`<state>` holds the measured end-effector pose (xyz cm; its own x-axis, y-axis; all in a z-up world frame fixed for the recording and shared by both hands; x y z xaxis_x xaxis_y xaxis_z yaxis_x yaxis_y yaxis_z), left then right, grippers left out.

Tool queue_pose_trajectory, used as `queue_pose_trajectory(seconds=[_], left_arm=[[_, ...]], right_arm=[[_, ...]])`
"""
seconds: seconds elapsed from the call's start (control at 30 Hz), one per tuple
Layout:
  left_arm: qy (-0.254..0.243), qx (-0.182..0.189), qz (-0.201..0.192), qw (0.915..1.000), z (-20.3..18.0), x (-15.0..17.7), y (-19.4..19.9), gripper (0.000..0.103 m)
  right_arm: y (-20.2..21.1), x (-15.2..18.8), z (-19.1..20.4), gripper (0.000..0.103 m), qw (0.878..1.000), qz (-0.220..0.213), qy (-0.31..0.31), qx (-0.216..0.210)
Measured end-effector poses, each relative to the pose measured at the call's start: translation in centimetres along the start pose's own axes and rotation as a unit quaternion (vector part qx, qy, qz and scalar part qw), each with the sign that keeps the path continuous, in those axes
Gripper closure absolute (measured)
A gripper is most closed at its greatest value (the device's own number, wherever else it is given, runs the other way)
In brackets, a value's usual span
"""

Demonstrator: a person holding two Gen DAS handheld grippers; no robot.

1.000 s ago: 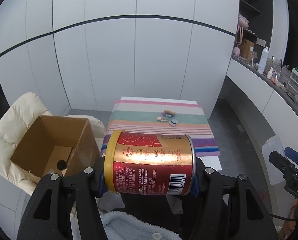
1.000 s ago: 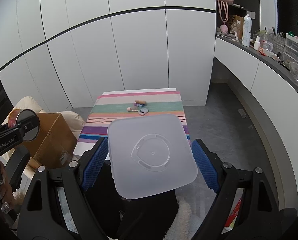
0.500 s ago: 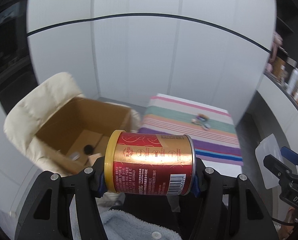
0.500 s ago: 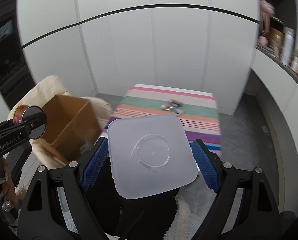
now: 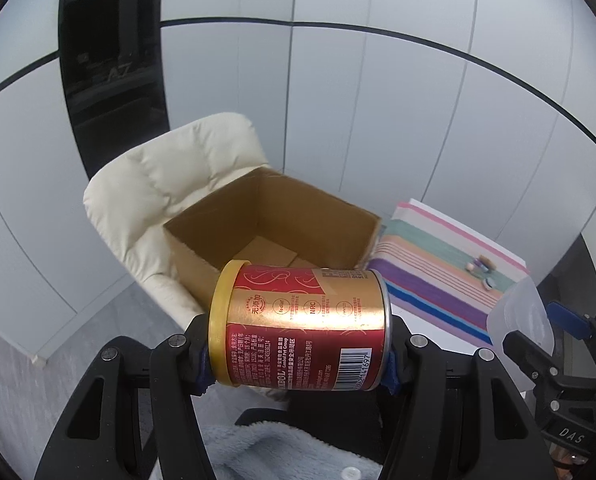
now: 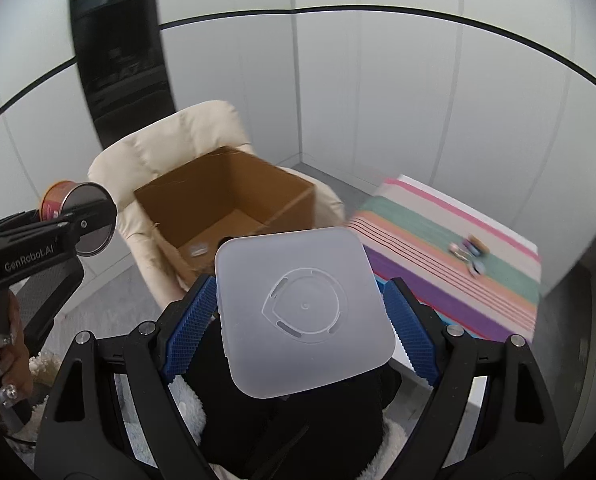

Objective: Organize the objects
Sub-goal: 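Lift the can and lid and carry both over the cardboard box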

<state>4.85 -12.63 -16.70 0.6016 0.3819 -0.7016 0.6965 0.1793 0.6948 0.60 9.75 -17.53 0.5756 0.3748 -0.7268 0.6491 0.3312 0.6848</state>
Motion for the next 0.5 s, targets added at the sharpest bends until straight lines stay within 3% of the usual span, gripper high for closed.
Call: queue_pose_trajectory(seconds=[0.5], left_arm=[[0.022, -0.015, 0.033, 0.9991, 0.5, -1.1, -6.4, 0.041]], right_arm=[[-6.9, -1.7, 0.7, 0.016, 0.999, 0.035, 0.004, -0.027]])
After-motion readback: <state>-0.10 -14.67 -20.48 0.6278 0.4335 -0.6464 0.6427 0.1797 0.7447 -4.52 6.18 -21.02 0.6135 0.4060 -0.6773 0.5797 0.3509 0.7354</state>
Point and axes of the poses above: each gripper's, at about its wrist camera, not at the fingertips, and y roughly against the way its jaws point, z to its left, x to its underside, the point moved 10 cm from there along -y, roughly the way its jaws point, and after that the axes turned 7 degrees about y, right-handed, at the moved point
